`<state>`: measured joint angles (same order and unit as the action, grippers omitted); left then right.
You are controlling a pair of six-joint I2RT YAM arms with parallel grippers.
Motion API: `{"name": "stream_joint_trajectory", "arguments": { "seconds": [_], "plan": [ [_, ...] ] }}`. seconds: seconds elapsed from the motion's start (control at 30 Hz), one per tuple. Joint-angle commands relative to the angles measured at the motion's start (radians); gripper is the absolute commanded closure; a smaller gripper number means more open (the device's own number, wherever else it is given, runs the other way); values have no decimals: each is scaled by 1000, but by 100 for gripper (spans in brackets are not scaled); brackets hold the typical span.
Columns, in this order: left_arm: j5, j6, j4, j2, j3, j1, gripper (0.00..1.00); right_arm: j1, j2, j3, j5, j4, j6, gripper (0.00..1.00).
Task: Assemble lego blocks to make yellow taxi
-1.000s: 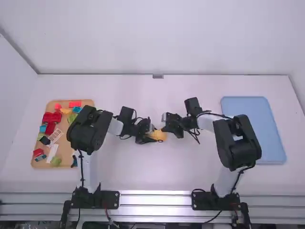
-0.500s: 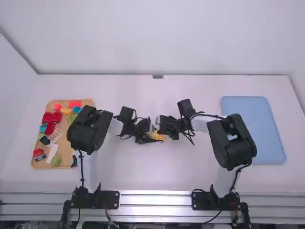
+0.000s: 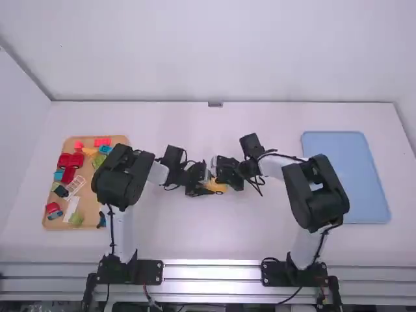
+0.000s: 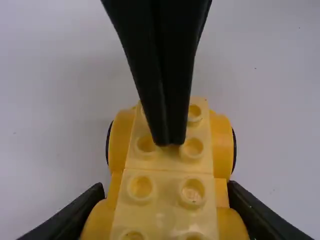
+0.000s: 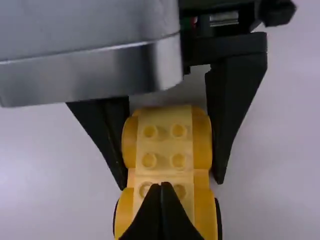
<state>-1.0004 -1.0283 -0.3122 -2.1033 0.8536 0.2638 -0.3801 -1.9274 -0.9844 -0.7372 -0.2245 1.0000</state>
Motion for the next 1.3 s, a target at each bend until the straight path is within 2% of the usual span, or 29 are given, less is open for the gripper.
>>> {"name": "stream_joint_trajectory", "arguments": {
  "seconds": [0.0,0.17,0.3,0.4,0.53,0.73,0.9,1.03,1.1,1.13,1.17,1.2,1.23,1.27],
  "plan": [
    [26,18,8,-5,-10,4,76,-29,-68,37,170,-14,-9,100],
    [26,18,9,-5,-10,4,76,-25,-123,34,150,7,-15,100],
    [26,18,8,-5,-10,4,75,-1,-108,-23,43,-27,31,100],
    [26,18,5,-5,-9,4,75,43,-26,-100,-71,-114,163,100],
    [26,18,-3,-5,-10,4,76,73,44,-138,-76,-123,169,100],
    [27,18,-32,-5,-10,4,76,99,154,-156,105,-128,-14,100],
    [60,47,-66,-5,-10,4,72,99,194,-124,268,-48,-208,100],
    [128,149,-96,-5,-10,4,73,99,220,-102,351,13,-354,100],
    [118,134,-86,-5,-10,4,73,99,222,-95,369,43,-379,91],
    [119,131,-82,-5,-10,4,73,99,222,-90,384,65,-397,82],
    [119,131,-81,-5,-10,4,73,99,222,-87,390,71,-401,80],
    [119,134,-81,-5,-10,5,72,99,222,-82,407,93,-420,43],
    [119,143,-82,-5,-10,5,70,99,222,-80,420,106,-436,2],
    [119,142,-82,-5,-10,5,67,99,222,-80,423,107,-441,2]
  ]
}}
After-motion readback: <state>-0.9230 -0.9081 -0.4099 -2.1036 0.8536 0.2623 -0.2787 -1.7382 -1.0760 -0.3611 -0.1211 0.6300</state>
